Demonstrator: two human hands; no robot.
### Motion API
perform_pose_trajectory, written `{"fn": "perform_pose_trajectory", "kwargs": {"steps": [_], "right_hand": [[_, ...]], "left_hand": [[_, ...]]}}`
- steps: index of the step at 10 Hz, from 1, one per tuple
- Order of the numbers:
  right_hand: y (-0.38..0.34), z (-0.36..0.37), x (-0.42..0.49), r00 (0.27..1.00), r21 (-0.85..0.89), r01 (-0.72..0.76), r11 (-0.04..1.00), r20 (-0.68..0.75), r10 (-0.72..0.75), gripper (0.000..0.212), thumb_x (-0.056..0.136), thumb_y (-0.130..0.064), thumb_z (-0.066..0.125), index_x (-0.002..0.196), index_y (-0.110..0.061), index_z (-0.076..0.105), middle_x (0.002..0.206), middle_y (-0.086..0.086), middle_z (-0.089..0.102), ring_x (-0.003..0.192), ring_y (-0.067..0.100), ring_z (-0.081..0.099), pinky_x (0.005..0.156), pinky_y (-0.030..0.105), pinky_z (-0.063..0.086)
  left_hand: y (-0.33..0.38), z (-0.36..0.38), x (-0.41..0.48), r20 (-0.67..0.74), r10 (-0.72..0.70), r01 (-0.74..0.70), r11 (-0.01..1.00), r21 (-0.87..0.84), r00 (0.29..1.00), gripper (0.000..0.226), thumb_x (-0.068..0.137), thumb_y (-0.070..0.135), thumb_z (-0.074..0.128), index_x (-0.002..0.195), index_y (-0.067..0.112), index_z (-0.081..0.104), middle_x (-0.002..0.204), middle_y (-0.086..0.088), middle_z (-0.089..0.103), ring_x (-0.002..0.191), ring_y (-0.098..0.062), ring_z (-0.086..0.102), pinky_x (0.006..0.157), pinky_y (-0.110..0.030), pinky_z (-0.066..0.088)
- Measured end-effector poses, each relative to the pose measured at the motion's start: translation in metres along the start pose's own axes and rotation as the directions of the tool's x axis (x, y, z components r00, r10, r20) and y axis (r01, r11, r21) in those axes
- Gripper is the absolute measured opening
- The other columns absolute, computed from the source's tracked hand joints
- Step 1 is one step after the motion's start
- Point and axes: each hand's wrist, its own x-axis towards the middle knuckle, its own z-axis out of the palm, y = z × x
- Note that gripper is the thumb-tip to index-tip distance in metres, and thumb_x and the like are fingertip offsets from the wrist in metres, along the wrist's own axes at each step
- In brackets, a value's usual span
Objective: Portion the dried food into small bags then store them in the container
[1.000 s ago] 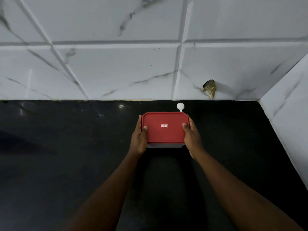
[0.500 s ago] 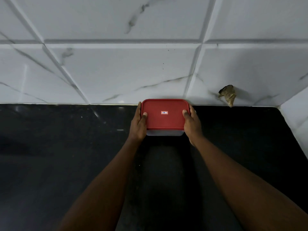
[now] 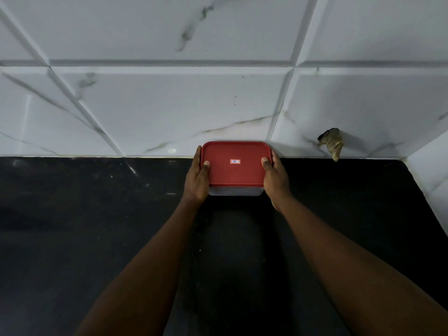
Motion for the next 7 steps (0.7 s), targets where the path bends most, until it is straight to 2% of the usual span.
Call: {"fn": "perform_pose_trajectory", "kwargs": {"steps": [1, 2, 3, 4, 5, 6, 7], "right_hand": [[-0.002, -0.002, -0.002, 1.0, -0.043, 0.011, 0.999, 0.026, -0.009, 0.048, 0.107, -0.029, 0.045, 0.155, -0.024, 0.039, 0.137, 0.004, 0.06, 0.12, 0.019, 0.06, 0.106, 0.038, 0.048], [-0.008, -0.005, -0.005, 0.998, -0.095, 0.008, 0.995, 0.055, -0.002, 0.05, 0.108, -0.033, 0.044, 0.156, -0.026, 0.036, 0.136, 0.003, 0.058, 0.116, 0.019, 0.059, 0.1, 0.035, 0.048], [-0.017, -0.011, -0.009, 0.996, -0.131, -0.012, 0.991, 0.091, 0.024, 0.051, 0.107, -0.037, 0.045, 0.156, -0.029, 0.035, 0.137, 0.003, 0.058, 0.113, 0.018, 0.06, 0.087, 0.029, 0.049], [-0.026, -0.021, -0.015, 0.993, -0.174, -0.014, 0.985, 0.113, 0.034, 0.056, 0.106, -0.044, 0.046, 0.158, -0.027, 0.032, 0.148, 0.004, 0.052, 0.125, 0.022, 0.056, 0.093, 0.03, 0.046], [-0.038, -0.033, -0.029, 0.994, -0.191, 0.004, 0.982, 0.105, 0.017, 0.063, 0.105, -0.046, 0.047, 0.16, -0.024, 0.026, 0.156, 0.002, 0.043, 0.138, 0.022, 0.046, 0.1, 0.029, 0.038], [-0.045, -0.045, -0.041, 0.994, -0.235, 0.054, 0.971, 0.105, -0.029, 0.064, 0.103, -0.043, 0.053, 0.159, -0.022, 0.029, 0.16, 0.001, 0.04, 0.142, 0.02, 0.043, 0.107, 0.031, 0.036], [-0.054, -0.056, -0.058, 0.989, -0.27, 0.117, 0.956, 0.118, -0.088, 0.064, 0.103, -0.041, 0.055, 0.159, -0.02, 0.031, 0.161, 0.001, 0.038, 0.143, 0.019, 0.042, 0.105, 0.027, 0.034]], "left_hand": [[0.004, 0.0, -0.004, -0.008, -0.004, 0.004, 1.0, 0.011, 1.0, 0.055, 0.112, 0.021, 0.043, 0.163, 0.015, 0.024, 0.158, 0.01, 0.034, 0.144, -0.003, 0.033, 0.109, -0.006, 0.03], [0.008, 0.0, -0.005, -0.004, -0.04, 0.041, 0.999, 0.027, 0.999, 0.055, 0.111, 0.021, 0.044, 0.163, 0.013, 0.025, 0.15, 0.013, 0.035, 0.139, -0.002, 0.035, 0.092, 0.007, 0.032], [0.014, -0.003, -0.005, -0.013, -0.068, 0.068, 0.996, 0.052, 0.998, 0.056, 0.109, 0.032, 0.049, 0.16, 0.016, 0.035, 0.157, 0.003, 0.044, 0.139, -0.01, 0.045, 0.103, -0.011, 0.039], [0.025, -0.005, -0.014, -0.041, -0.102, 0.104, 0.993, 0.059, 0.994, 0.062, 0.108, 0.037, 0.051, 0.161, 0.014, 0.032, 0.161, -0.002, 0.042, 0.147, -0.018, 0.042, 0.111, -0.022, 0.034], [0.044, -0.005, -0.029, -0.07, -0.088, 0.093, 0.993, 0.07, 0.994, 0.062, 0.107, 0.033, 0.053, 0.161, 0.011, 0.03, 0.161, -0.003, 0.041, 0.145, -0.018, 0.043, 0.116, -0.027, 0.035], [0.055, -0.005, -0.041, -0.047, -0.044, 0.052, 0.985, 0.167, 0.998, 0.055, 0.104, 0.029, 0.059, 0.153, 0.011, 0.044, 0.149, -0.005, 0.054, 0.134, -0.018, 0.053, 0.113, -0.035, 0.043], [0.063, -0.002, -0.049, -0.013, 0.013, -0.008, 0.961, 0.275, 1.0, 0.065, 0.093, 0.045, 0.062, 0.148, 0.011, 0.052, 0.143, -0.007, 0.059, 0.13, -0.023, 0.058, 0.113, -0.041, 0.045]]}}
